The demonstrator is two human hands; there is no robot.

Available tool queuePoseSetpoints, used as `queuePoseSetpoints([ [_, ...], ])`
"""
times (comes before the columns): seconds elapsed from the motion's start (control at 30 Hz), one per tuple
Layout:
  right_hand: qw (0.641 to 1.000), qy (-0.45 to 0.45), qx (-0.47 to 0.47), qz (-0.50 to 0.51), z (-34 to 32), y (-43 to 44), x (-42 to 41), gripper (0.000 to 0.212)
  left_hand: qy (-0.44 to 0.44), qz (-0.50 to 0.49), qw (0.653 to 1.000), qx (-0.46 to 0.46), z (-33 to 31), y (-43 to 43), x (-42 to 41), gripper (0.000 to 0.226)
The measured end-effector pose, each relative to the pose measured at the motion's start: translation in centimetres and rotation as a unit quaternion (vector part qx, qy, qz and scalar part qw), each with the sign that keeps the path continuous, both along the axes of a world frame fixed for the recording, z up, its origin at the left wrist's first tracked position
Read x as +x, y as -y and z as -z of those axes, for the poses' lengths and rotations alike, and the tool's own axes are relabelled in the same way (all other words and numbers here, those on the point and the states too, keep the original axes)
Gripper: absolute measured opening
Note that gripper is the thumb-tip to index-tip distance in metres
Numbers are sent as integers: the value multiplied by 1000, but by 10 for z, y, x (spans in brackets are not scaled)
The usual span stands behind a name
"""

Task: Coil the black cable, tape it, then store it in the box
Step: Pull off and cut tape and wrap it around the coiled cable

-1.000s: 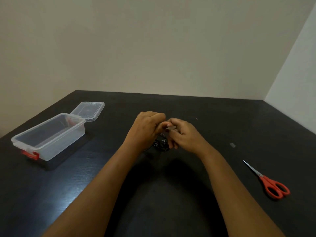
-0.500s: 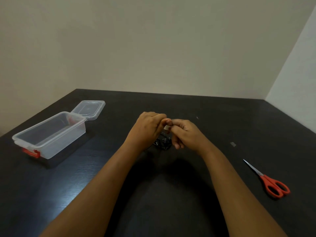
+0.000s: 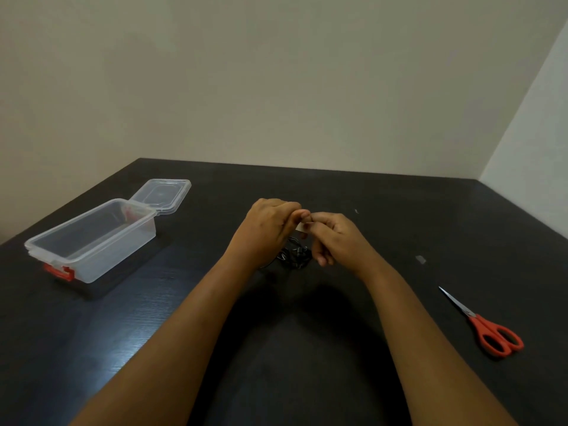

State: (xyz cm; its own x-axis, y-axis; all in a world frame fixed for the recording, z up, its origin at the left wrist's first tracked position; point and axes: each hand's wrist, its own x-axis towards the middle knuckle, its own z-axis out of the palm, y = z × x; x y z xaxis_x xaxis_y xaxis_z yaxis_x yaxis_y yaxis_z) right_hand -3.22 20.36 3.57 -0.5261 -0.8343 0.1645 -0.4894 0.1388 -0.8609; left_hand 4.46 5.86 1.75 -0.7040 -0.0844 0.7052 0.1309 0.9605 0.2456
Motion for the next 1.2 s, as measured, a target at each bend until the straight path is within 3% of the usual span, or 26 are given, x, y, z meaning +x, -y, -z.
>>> queuePoseSetpoints([
  [0.23,999,-24,20,7,1,-1,-2,27,22,0,1000,-13,5,2,-2,43],
  [0.53,1000,11,-8,7,1,-1,1,27,-31,-2,999,-19,1,-1,-1,39],
  [1.0,999,-37,-16,17,3,0,-1,26,-32,-6,999,-12,3,-1,-2,40],
  [1.2,999,13,-33,4,3,-1,0,28,-41,1,999,13,0,-3,0,48],
])
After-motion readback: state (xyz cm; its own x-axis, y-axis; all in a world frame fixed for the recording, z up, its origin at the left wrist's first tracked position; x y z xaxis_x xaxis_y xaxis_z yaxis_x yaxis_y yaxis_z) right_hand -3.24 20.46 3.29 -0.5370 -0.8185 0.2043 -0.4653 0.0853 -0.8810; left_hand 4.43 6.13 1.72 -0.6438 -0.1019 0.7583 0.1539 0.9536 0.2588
